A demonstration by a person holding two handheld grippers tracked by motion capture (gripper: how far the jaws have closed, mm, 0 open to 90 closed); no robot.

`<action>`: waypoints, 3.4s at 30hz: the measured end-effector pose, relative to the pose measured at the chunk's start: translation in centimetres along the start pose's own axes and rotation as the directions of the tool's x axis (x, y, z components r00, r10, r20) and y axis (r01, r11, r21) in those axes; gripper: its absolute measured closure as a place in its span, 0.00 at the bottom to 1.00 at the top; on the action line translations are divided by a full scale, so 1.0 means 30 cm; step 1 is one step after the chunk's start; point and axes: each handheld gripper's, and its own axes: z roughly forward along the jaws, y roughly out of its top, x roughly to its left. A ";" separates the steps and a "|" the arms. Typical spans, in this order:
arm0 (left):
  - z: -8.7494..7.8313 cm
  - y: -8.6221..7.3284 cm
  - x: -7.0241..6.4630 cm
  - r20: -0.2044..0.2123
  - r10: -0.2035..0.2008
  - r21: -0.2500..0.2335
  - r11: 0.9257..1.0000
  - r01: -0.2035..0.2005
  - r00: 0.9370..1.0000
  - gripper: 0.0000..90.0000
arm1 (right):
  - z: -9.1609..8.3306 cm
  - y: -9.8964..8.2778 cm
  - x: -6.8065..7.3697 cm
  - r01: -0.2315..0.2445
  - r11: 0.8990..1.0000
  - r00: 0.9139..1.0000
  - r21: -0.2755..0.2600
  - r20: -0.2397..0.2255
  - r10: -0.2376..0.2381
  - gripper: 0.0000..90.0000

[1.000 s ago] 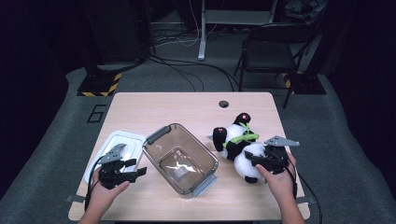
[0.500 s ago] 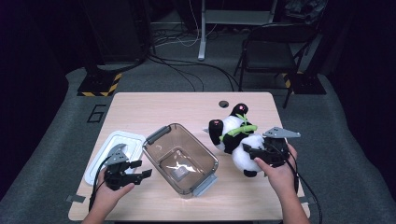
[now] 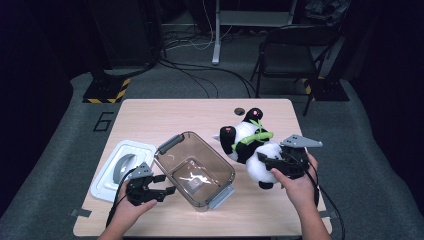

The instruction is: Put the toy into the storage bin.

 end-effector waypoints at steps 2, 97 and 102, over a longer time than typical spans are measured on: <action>0.005 0.003 -0.005 0.008 0.010 0.006 1.000 -0.010 1.000 0.38 | -0.004 0.000 0.001 0.001 1.000 1.000 -0.002 0.001 -0.001 0.41; -0.167 -0.036 0.144 -0.150 -0.133 -0.113 0.987 0.116 0.980 0.38 | 0.295 0.074 0.402 0.104 0.994 0.969 0.017 -0.226 -0.097 0.41; -0.177 0.008 0.147 -0.150 -0.118 -0.130 0.987 0.098 0.982 0.38 | 0.307 0.059 0.410 0.122 0.992 0.971 0.045 -0.211 -0.110 0.42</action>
